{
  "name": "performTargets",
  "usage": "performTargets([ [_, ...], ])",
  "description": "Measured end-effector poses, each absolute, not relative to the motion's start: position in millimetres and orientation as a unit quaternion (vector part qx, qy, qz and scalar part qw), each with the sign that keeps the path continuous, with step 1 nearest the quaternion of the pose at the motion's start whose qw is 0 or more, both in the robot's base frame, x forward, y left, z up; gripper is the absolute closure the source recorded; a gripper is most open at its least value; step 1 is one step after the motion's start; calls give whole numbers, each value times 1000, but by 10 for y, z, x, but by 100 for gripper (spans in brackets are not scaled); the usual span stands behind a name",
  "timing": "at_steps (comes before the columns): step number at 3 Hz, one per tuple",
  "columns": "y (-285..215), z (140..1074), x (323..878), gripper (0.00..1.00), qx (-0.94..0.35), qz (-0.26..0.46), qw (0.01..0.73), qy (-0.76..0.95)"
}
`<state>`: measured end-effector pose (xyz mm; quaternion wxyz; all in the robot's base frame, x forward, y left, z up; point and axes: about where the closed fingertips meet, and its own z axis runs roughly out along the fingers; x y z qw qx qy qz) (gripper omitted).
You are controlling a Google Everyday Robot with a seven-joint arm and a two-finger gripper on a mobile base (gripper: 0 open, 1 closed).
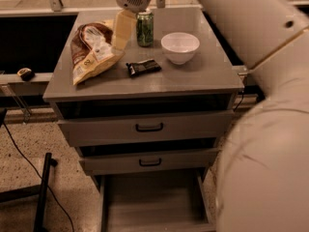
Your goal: Place brown chip bag into bottom drawer
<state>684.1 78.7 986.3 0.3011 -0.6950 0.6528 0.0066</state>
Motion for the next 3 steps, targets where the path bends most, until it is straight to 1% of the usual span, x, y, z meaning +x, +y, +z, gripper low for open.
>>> performTargets([
  [1,1284,9699,7224,0,-650,70,345,673],
  [2,1698,9386,7344,0,-613,129,334,705],
  [3,1862,8919,7375,0,-572,151,284,755],
])
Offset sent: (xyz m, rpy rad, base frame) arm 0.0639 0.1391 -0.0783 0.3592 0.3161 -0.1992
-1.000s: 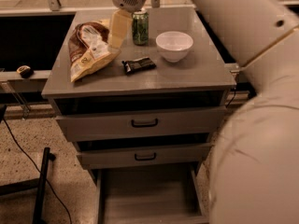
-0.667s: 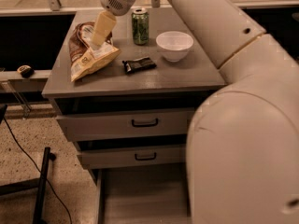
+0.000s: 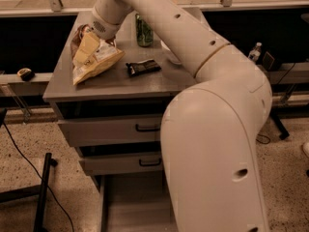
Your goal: Place brown chip bag into bottom drawer
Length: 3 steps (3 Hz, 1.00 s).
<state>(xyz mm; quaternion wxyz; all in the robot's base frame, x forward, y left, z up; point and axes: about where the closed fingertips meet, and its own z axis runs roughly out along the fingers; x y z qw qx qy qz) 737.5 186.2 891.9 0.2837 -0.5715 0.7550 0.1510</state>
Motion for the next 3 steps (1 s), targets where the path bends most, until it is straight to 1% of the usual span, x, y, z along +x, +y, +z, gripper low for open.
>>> performTargets([
  [1,1938,8628,7361,17,-544,146,247,789],
  [2,2124,8729,7288,40,-556,154,252,777],
  [3,2193,9136,7151,63,-623,120,307,710],
])
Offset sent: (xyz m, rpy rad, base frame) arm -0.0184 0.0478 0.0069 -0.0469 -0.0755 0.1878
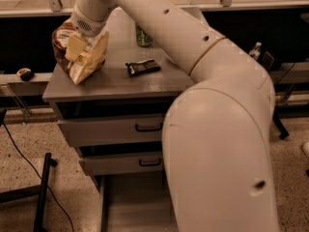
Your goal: Place brown chip bag into bottom drawer
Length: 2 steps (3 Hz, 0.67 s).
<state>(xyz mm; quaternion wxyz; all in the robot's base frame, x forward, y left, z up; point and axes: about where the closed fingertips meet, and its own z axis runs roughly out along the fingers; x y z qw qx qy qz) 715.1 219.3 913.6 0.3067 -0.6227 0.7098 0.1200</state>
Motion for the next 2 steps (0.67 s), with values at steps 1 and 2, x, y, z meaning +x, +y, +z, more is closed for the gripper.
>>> performTargets([
  [1,2203,9341,7021,87,-679,86,335,648],
  [2,2168,9434,6929,100,-706,60,346,615],
])
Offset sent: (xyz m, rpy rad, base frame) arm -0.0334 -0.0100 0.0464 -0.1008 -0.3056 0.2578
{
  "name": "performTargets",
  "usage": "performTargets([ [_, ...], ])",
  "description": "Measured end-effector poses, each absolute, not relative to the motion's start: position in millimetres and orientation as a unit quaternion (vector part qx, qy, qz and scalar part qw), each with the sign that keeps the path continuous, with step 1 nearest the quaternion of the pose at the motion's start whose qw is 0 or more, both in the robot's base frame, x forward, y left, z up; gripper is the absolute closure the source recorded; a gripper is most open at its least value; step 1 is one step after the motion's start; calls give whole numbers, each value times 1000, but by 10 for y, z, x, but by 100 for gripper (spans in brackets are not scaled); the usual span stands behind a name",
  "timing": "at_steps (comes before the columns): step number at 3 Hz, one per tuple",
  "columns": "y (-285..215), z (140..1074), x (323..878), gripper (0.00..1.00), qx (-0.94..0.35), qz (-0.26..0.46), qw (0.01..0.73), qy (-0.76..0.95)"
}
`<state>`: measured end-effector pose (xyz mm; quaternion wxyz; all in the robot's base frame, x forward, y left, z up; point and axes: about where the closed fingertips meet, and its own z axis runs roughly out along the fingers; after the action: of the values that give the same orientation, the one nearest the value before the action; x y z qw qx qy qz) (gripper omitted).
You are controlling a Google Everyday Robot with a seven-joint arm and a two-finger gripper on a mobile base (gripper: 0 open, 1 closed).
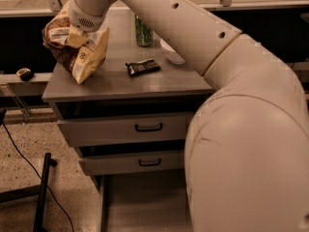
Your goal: Place brown chip bag into bottom drawer
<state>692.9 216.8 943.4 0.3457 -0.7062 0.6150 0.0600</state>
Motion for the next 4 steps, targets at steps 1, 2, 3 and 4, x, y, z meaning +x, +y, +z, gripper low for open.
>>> performTargets([
  [1,1918,9748,6573,100,-733,8,396,553],
  [2,1574,9880,6040,100,-755,-46,401,516],
  [3,1324,9900,5086,100,-791,-70,371,481],
  [4,1088,9855,4727,100,-792,-77,354,491],
])
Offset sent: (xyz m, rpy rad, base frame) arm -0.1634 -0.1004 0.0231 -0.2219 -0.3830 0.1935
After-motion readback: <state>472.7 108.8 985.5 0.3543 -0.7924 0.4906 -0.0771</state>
